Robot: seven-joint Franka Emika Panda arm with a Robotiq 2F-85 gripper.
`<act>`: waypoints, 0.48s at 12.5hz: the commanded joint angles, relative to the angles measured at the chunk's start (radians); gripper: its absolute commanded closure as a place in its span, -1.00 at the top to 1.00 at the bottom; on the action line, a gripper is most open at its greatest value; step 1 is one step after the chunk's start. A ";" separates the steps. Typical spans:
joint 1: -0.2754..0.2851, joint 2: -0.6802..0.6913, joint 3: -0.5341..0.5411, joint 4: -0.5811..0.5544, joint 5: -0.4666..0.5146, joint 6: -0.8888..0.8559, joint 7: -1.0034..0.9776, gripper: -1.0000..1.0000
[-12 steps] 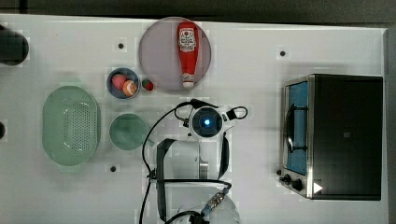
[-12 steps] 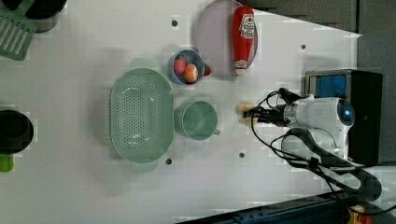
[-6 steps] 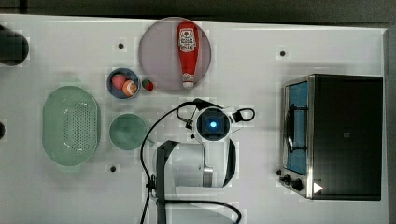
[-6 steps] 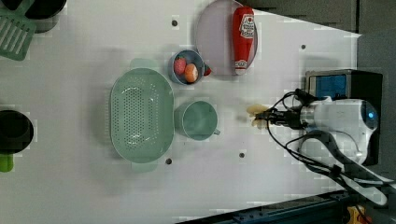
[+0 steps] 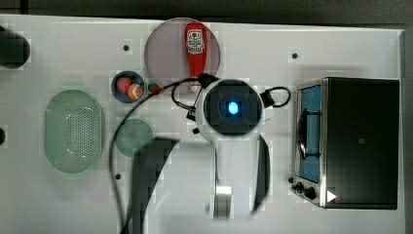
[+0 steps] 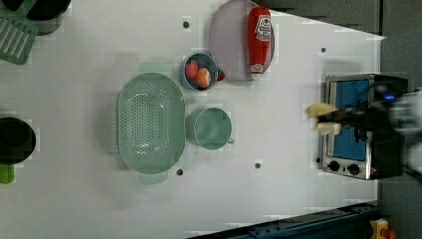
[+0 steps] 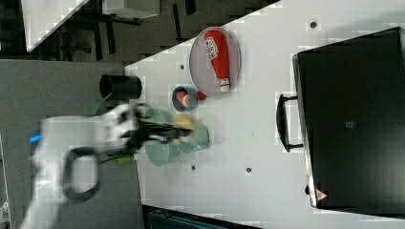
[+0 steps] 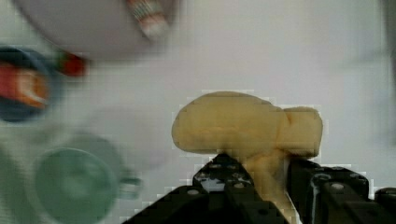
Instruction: Pick Banana and place it in mug.
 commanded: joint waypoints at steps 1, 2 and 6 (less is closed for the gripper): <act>0.053 -0.067 0.163 -0.006 0.067 -0.119 0.221 -0.37; 0.059 -0.062 0.200 -0.007 0.100 -0.117 0.281 -0.37; 0.064 0.029 0.374 -0.008 0.107 -0.044 0.646 -0.37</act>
